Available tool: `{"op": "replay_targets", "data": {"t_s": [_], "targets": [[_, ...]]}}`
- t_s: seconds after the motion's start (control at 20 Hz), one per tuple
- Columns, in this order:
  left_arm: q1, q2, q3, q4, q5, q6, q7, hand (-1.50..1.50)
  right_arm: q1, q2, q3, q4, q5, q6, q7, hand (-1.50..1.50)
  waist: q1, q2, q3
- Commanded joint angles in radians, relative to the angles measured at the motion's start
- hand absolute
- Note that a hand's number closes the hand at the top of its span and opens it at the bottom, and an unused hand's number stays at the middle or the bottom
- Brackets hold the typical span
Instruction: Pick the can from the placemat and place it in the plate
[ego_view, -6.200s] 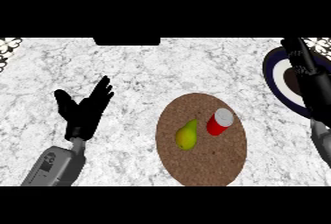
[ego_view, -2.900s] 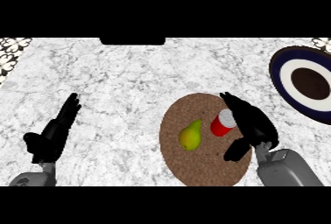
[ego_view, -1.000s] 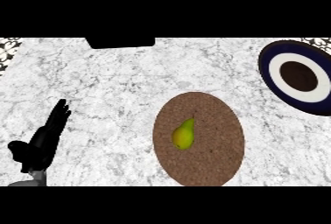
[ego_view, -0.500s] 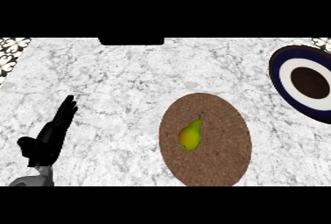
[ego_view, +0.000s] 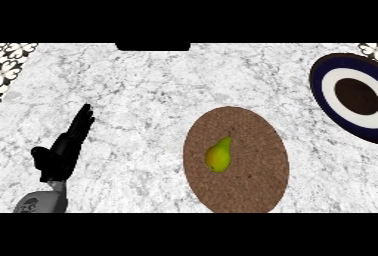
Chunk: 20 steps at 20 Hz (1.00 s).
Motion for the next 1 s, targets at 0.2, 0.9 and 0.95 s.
{"op": "replay_targets", "data": {"t_s": [0.2,0.9,0.95], "targets": [[-0.004,-0.014,-0.002,0.001,-0.026,0.014,-0.009,0.0,-0.198,0.125,0.153,-0.04,0.066,-0.044,0.123,1.5,0.003,-0.001,-0.001],[0.01,-0.008,0.011,-0.013,-0.024,-0.016,-0.014,0.0,-0.497,0.259,0.153,0.165,0.055,-0.16,0.263,1.5,0.023,0.008,0.001],[0.018,-0.049,-0.017,-0.043,-0.053,0.034,0.02,0.0,-0.485,0.28,0.167,0.153,0.061,-0.173,0.3,-1.5,0.011,0.003,0.001]]}}
